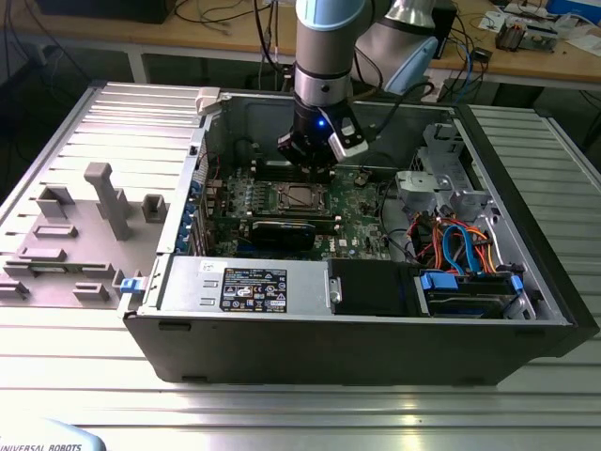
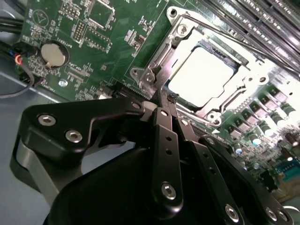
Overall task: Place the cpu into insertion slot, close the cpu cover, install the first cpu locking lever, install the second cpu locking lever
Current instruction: 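Install the second cpu locking lever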
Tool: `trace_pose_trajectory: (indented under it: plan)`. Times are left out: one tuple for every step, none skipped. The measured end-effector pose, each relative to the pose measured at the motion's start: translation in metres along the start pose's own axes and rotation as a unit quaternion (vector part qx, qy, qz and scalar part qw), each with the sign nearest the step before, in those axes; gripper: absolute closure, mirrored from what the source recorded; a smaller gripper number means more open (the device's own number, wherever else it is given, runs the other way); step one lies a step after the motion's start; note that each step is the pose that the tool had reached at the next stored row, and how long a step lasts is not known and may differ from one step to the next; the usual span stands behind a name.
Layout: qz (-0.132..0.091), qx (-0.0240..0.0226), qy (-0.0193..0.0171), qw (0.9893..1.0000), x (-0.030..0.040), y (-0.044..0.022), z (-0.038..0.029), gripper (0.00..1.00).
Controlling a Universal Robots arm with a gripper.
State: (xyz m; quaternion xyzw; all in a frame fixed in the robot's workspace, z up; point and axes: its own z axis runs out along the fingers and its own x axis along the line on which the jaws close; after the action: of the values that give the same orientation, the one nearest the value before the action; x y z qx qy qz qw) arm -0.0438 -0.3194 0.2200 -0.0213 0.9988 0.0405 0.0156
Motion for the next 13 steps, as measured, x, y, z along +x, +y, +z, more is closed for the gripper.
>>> trace_pose_trajectory:
  plan:
    - [0.000,0.0000,0.0000,1.0000,-0.0001,0.0002,-0.0024,0.89]
    - [0.000,0.0000,0.0000,1.0000,-0.0001,0.0003,-0.0043,0.89]
    - [0.000,0.0001,0.0000,1.0000,-0.0002,0.0003,-0.0055,0.89]
    - [0.000,0.0000,0.0000,1.0000,-0.0002,-0.0004,-0.0055,0.89]
    - [0.000,0.0000,0.0000,1.0000,-0.0001,-0.0018,-0.0056,0.89]
    - [0.000,0.0001,0.0000,1.0000,0.0000,-0.0028,-0.0057,0.89]
    - [0.000,0.0000,0.0000,1.0000,0.0000,-0.0037,-0.0057,0.89]
    - [0.000,0.0000,0.0000,1.0000,0.0000,-0.0048,-0.0058,0.89]
    - [0.000,0.0001,0.0000,1.0000,0.0001,-0.0059,-0.0059,0.89]
    - [0.000,0.0000,0.0000,1.0000,0.0002,-0.0077,-0.0060,0.89]
    - [0.000,0.0000,0.0000,1.0000,0.0002,-0.0089,-0.0061,0.89]
    - [0.000,0.0001,0.0000,1.0000,0.0003,-0.0109,-0.0062,0.89]
    - [0.000,0.0000,0.0000,1.0000,0.0004,-0.0128,-0.0064,0.89]
